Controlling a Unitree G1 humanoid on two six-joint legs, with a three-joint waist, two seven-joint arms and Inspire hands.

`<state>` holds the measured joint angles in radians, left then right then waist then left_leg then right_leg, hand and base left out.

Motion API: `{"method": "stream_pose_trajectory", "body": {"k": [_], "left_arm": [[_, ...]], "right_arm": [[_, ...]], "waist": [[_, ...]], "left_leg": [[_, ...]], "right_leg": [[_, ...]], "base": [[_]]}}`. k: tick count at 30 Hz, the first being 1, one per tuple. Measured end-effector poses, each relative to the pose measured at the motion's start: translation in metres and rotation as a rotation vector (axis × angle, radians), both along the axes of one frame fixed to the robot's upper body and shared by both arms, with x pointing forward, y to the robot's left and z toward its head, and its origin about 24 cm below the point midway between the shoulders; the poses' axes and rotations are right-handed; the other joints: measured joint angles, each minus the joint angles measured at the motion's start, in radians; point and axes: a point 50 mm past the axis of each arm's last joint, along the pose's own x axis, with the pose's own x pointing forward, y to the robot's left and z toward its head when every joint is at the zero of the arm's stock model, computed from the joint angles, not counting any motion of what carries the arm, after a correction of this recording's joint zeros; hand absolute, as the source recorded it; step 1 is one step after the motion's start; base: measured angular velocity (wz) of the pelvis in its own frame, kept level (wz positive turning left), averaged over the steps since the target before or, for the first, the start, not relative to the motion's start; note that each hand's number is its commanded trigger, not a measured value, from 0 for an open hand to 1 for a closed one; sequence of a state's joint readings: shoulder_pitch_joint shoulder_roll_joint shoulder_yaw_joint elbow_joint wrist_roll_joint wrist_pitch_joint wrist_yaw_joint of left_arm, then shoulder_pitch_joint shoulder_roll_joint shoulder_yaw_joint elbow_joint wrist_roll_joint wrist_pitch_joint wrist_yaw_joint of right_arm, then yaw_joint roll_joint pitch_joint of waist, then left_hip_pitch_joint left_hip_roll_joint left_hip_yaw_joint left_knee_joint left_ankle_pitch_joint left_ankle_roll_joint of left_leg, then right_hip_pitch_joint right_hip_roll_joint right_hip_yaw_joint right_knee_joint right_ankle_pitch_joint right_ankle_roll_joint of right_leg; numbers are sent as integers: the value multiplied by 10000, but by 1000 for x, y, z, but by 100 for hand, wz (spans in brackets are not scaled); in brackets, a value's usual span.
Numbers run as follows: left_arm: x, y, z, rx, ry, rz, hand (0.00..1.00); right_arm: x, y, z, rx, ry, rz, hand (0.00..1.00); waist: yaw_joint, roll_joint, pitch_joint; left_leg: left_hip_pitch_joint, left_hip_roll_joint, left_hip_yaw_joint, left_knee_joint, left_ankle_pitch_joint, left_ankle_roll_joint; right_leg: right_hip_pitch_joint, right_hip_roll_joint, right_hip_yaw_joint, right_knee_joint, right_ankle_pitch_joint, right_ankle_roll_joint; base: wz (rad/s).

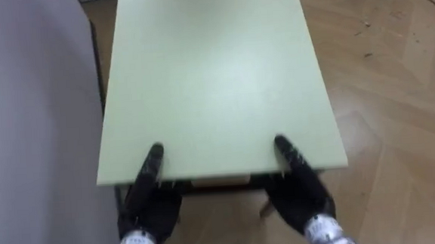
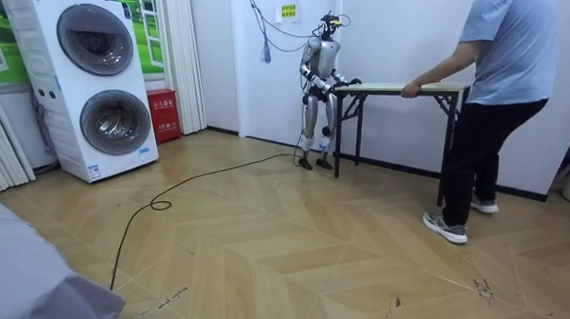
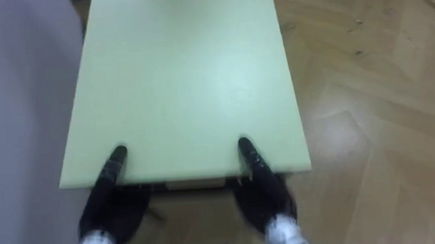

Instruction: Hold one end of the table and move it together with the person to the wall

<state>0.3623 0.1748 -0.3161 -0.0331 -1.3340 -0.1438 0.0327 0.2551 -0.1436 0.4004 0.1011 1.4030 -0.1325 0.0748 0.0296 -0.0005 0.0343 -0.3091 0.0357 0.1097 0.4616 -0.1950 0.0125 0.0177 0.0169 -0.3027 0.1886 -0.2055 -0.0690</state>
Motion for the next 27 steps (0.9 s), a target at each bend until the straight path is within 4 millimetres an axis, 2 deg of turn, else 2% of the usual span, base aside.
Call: {"method": "stream_pose_trajectory", "body": {"k": [1,2,4,5,7,8,9,10,11,12,15,18,19,21,24,27], "left_arm": [[0,0,-1,0,55,-14,100],[-1,-1,-3,-22,176,-73,100],[-2,-1,-4,-87,307,-51,100],[-2,-4,-4,-149,307,-47,100],[-1,-6,-4,-153,260,-48,100],[-1,-6,-4,-141,238,-51,100],[-1,-6,-4,-132,247,-54,100],[-1,-6,-4,-138,245,-54,100],[-1,-7,-3,-98,208,-51,100],[0,-8,-3,-49,201,-64,100],[-2,-7,-5,16,282,-97,100],[-3,-9,-8,-11,395,-128,100],[-4,-10,-9,8,467,-151,100],[-4,-13,-13,-2,648,-271,100],[-6,-13,-16,26,806,-326,100],[-7,-13,-17,16,860,-372,100]], "right_arm": [[0,-1,-1,-16,58,-10,100],[-2,-2,-3,-40,159,-40,100],[-2,-4,-3,-125,189,47,100],[-2,-5,-2,-160,155,35,100],[-1,-6,-2,-147,130,16,100],[0,-5,-2,-135,117,34,100],[0,-5,-2,-149,152,35,100],[0,-5,-1,-147,157,40,100],[1,-4,-1,-136,174,56,100],[0,-4,-2,-136,212,35,100],[-3,-5,-4,-101,317,11,100],[-4,-8,-4,-173,381,-18,100],[-5,-8,-6,-194,446,-6,100],[-9,-12,-8,-300,575,-86,100],[-11,-12,-10,-396,640,-89,100],[-13,-12,-11,-374,716,-126,100]], "waist": [[-11,28,20],[-8,43,26],[25,-8,-8],[30,23,-21],[57,53,-40],[70,75,-53],[147,113,-54],[246,124,-59],[355,136,-51],[354,144,-51],[386,170,-44],[310,272,-47],[308,300,-41],[157,366,-58],[68,396,-62],[53,339,-50]], "left_leg": [[-16,103,149,177,-110,79],[67,20,189,137,-244,408],[246,-319,100,-257,-101,648],[303,-510,76,-505,16,797],[376,-733,-3,-760,144,962],[474,-845,-119,-899,199,1035],[626,-876,-199,-1006,202,1055],[705,-882,-229,-1090,205,1060],[871,-916,-281,-1254,216,1080],[988,-978,-332,-1316,212,1091],[1294,-1057,-336,-1505,212,1091],[1498,-1220,-728,-1675,212,1091],[1651,-1249,-1108,-1773,213,1089],[1796,-1331,-1368,-1823,215,1076],[2110,-1266,-1044,-2277,220,1068],[2388,-1248,-1061,-2583,220,1068]], "right_leg": [[6,-12,-82,222,-149,70],[8,-42,-88,399,-352,240],[23,-182,-64,317,-408,406],[12,-343,-182,325,-405,510],[16,-523,-271,337,-358,621],[0,-612,-133,457,-355,698],[-81,-711,271,585,-432,903],[-193,-748,445,568,-433,1000],[-457,-911,549,510,-391,1070],[-796,-1135,556,636,-146,1180],[-1067,-1314,702,957,19,1147],[-975,-1362,862,1214,-103,1269],[-1072,-1235,1179,1220,-252,1267],[-1364,-1034,1809,694,202,987],[-1126,-957,1886,623,205,1015],[-869,-910,1988,469,209,1009]], "base": [[53],[40],[29],[25],[34],[30],[14],[0],[9],[20],[18],[20],[15],[38],[16],[0]]}}
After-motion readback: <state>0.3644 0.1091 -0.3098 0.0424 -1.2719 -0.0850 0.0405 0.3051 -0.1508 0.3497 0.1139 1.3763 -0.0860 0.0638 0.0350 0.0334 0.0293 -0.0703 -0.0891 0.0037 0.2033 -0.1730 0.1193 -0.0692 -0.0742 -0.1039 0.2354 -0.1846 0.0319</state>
